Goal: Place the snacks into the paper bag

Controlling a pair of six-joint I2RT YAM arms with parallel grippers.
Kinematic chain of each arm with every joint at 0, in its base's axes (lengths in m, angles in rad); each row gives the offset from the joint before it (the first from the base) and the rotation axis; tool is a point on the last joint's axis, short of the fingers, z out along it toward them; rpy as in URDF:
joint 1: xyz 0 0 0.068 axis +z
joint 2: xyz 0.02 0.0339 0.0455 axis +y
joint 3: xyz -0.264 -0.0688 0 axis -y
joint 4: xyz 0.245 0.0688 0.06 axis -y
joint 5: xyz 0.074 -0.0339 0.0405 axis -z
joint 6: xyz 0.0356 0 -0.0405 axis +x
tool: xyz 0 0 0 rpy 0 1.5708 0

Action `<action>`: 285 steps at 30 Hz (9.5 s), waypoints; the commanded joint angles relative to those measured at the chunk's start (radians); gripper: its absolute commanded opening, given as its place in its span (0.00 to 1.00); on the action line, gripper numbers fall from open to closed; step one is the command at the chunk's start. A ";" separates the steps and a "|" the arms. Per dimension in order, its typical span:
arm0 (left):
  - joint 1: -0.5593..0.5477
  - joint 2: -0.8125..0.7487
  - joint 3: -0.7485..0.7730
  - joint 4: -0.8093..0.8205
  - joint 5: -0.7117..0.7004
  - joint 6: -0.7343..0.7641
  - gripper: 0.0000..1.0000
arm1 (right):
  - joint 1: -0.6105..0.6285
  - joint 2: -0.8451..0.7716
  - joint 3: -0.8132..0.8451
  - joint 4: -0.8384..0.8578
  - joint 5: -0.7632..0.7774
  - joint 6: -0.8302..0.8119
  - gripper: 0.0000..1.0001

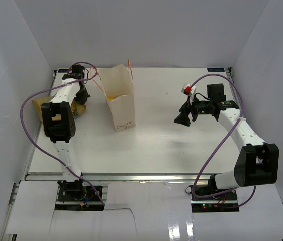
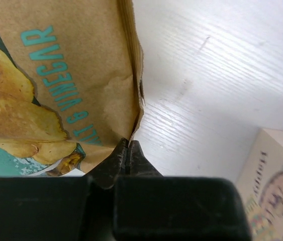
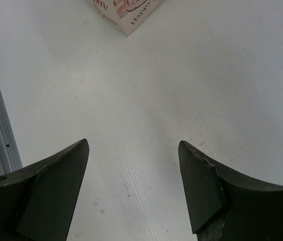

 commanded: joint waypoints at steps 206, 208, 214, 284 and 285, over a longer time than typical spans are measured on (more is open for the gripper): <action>-0.183 -0.482 0.449 0.419 0.921 -0.340 0.00 | -0.009 -0.083 -0.044 -0.020 -0.042 0.004 0.77; -0.185 -0.493 0.431 0.419 0.916 -0.338 0.00 | -0.009 -0.083 -0.044 -0.020 -0.042 0.004 0.77; -0.185 -0.539 0.389 0.418 0.895 -0.333 0.00 | -0.009 -0.081 -0.042 -0.020 -0.040 0.005 0.77; -0.214 -0.680 0.099 0.482 0.849 -0.332 0.00 | -0.009 -0.095 -0.075 -0.010 -0.046 0.007 0.77; -0.214 -0.686 0.082 0.482 0.844 -0.330 0.00 | -0.007 -0.095 -0.073 -0.010 -0.045 0.008 0.77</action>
